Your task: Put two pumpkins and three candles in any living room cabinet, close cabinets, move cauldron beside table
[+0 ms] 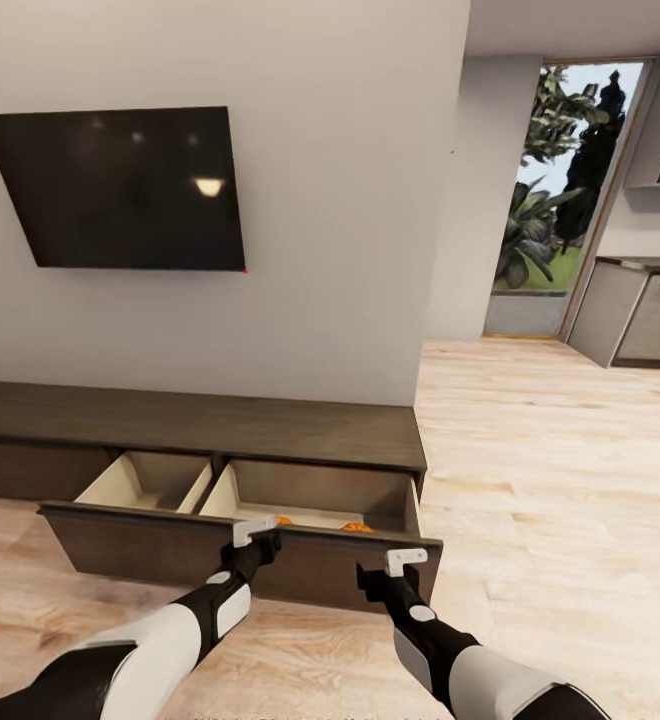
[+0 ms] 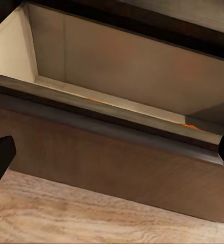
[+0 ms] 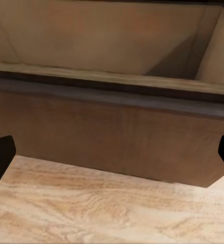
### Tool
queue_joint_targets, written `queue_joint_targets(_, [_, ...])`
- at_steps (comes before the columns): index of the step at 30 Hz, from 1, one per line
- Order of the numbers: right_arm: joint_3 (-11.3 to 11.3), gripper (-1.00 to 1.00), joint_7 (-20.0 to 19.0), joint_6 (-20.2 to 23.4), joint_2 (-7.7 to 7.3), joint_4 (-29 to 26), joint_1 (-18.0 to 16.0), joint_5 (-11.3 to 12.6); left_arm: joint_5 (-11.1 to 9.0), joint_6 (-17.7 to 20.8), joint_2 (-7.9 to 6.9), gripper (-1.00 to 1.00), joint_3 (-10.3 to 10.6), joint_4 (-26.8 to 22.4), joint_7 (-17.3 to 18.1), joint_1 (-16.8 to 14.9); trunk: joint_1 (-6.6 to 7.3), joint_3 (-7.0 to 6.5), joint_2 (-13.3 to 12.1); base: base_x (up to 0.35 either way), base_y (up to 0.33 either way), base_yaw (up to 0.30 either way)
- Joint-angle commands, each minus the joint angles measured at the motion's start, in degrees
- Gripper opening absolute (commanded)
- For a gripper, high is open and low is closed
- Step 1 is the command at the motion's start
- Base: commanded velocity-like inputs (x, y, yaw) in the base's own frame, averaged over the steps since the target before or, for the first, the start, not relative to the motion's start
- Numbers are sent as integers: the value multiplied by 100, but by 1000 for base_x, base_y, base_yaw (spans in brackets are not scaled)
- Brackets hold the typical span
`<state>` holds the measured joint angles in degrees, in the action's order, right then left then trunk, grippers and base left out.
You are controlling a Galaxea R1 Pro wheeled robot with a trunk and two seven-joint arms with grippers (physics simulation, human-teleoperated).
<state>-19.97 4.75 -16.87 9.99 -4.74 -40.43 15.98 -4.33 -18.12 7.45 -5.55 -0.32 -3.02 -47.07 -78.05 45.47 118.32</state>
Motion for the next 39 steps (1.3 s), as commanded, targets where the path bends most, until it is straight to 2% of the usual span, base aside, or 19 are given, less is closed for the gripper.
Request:
queue_joint_targets(1, [-50,100,27,-34,1,6,0,46,-15,-119,2,100,-34,5,1,2,-22,24,44,0,0,0])
queue_joint_targets(6, [-51,100,43,-60,1,4,7,50,-10,-287,-1,100,-34,1,-49,10,-132,114,245,0,0,0])
queue_joint_targets(8, [-47,100,50,-66,1,-1,8,54,9,-334,-3,100,-21,-9,-178,12,-175,149,325,0,0,0])
queue_joint_targets(12, [-18,100,61,-70,1,-26,9,61,210,-411,-6,100,-4,-49,-427,13,-263,221,485,0,0,0])
queue_joint_targets(15, [-10,100,74,-71,1,-67,9,63,337,-432,-14,100,0,-86,-486,13,-329,275,606,0,0,0])
queue_joint_targets(23, [-7,100,86,-71,1,-306,9,67,389,-437,-23,100,-12,-104,-505,13,-505,419,926,0,0,0])
queue_joint_targets(30, [-2,100,92,-79,1,-358,9,67,398,-429,-90,100,-23,-159,-506,13,-659,544,1207,0,0,0])
queue_joint_targets(31, [-27,100,92,-86,1,-360,9,64,398,-426,-146,100,-23,-161,-506,13,-681,562,1247,0,0,0])
queue_joint_targets(39, [-28,100,88,-187,1,-361,9,63,420,-451,-198,100,2,-166,-506,14,-856,706,1568,0,0,0])
